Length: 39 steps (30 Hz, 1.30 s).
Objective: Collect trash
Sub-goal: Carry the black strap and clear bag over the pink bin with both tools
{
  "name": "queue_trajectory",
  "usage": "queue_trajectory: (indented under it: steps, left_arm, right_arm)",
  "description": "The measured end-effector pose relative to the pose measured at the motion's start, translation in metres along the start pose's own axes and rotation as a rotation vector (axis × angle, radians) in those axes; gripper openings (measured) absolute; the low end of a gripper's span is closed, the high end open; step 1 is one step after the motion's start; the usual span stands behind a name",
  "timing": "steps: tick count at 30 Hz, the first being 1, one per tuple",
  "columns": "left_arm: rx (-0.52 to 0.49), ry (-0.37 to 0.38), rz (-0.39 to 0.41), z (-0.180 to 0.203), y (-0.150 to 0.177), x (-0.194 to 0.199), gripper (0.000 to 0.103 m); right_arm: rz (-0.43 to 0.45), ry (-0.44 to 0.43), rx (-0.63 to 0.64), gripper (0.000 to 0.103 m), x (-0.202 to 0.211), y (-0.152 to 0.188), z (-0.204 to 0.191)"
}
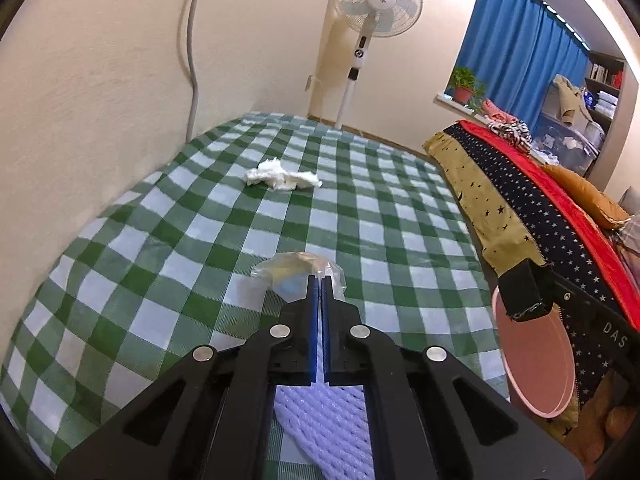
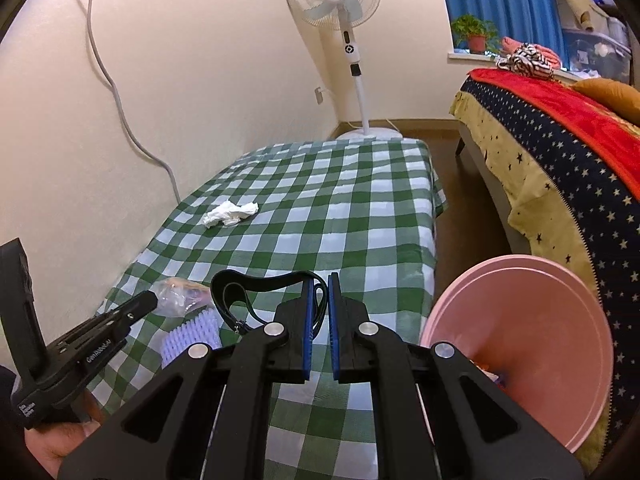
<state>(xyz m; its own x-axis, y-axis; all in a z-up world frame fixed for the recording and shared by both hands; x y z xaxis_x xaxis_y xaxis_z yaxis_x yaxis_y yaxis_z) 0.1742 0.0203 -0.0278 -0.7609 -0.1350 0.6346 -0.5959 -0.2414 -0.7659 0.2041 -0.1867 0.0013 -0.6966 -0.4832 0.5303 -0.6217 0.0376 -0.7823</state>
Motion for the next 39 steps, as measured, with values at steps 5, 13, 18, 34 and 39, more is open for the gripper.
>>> queue_trajectory:
  steps: [5, 13, 18, 34, 39]
  left_arm:
    - [-0.024, 0.027, 0.041, 0.008, -0.005, 0.016, 0.001]
    - [-0.052, 0.054, 0.079, 0.019, -0.01, 0.036, 0.001]
    - [-0.07, 0.08, 0.093, 0.03, -0.01, 0.047, 0.001]
    - [-0.106, 0.178, 0.126, 0.062, -0.006, 0.075, 0.001]
    - [-0.117, 0.203, 0.128, 0.071, -0.003, 0.079, 0.001]
  right_arm:
    - [0.021, 0.011, -0.012, 0.007, 0.013, -0.003, 0.005]
    - [0.065, 0.037, -0.014, 0.007, 0.035, -0.01, 0.01]
    - [0.08, 0.056, -0.012, 0.007, 0.049, -0.012, 0.012]
    - [0.072, 0.098, -0.028, 0.007, 0.099, -0.029, 0.024]
    - [0.079, 0.129, -0.024, 0.007, 0.114, -0.033, 0.034]
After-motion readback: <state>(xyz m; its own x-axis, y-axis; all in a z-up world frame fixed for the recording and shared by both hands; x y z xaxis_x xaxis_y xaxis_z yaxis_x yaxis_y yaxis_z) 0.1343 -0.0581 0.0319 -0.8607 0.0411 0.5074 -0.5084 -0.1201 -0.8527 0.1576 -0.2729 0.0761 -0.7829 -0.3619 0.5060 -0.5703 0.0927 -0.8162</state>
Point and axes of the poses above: each gripper's, at about its wrist camera, not at the fingertips, and x roughly against the way its jaws point, z to its right, y to its underside, the point moved 4 cm from there along -x, roughly the way its jaws point, and after that the axes turned 13 degrees about -y, right-handed, at the moved point
